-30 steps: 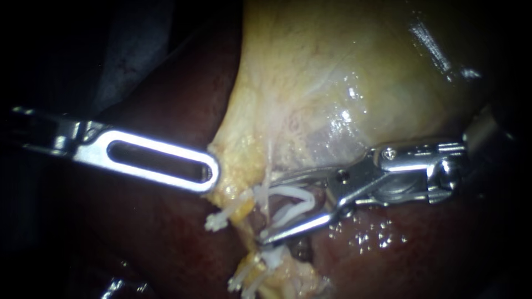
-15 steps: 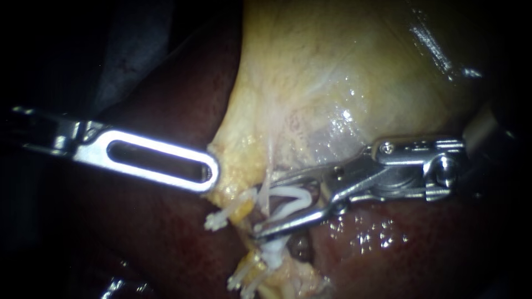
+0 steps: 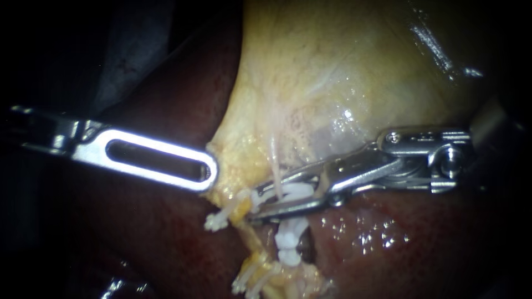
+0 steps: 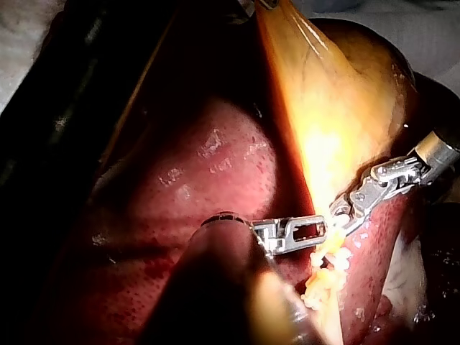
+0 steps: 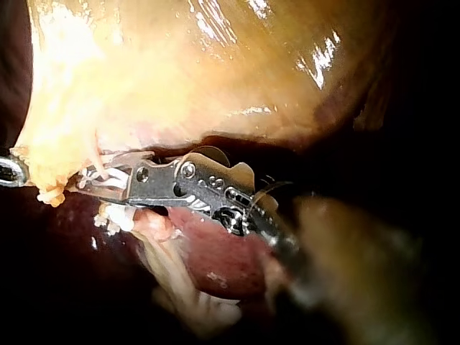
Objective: Clipping third clip right tube
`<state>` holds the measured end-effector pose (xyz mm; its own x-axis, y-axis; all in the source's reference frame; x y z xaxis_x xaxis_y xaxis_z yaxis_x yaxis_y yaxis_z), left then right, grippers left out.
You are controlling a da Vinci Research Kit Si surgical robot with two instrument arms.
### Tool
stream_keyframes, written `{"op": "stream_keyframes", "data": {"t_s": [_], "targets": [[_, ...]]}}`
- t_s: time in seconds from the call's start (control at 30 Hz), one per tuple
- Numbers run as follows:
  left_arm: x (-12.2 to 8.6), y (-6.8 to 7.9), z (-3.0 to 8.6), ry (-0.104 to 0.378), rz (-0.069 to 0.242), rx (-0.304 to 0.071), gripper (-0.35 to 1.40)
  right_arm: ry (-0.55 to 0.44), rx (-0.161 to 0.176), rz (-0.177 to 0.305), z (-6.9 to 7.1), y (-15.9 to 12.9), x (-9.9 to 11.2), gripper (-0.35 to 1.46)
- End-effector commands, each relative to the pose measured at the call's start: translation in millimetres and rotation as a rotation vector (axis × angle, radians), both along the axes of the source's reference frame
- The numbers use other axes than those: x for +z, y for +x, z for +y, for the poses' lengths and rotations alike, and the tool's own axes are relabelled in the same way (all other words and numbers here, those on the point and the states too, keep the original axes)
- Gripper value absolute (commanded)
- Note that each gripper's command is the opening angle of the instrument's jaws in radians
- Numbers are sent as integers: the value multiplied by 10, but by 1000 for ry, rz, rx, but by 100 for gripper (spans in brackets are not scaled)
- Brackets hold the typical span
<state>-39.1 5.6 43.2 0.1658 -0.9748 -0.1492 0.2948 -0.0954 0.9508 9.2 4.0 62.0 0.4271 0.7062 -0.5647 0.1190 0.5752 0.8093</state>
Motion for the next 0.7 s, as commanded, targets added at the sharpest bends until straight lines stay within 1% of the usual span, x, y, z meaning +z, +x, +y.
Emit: {"op": "stream_keyframes", "data": {"t_s": [0.03, 0.27, 0.7], "targets": [[0, 0, 0, 0, 0, 0, -35, 3, -1, -3, 0, -1, -1, -25], [0, 0, 0, 0, 0, 0, -35, 4, -2, -3, 3, -3, -2, -35], [1, 0, 0, 0, 0, 0, -35, 19, -3, -13, 2, -6, -2, -35]]}}
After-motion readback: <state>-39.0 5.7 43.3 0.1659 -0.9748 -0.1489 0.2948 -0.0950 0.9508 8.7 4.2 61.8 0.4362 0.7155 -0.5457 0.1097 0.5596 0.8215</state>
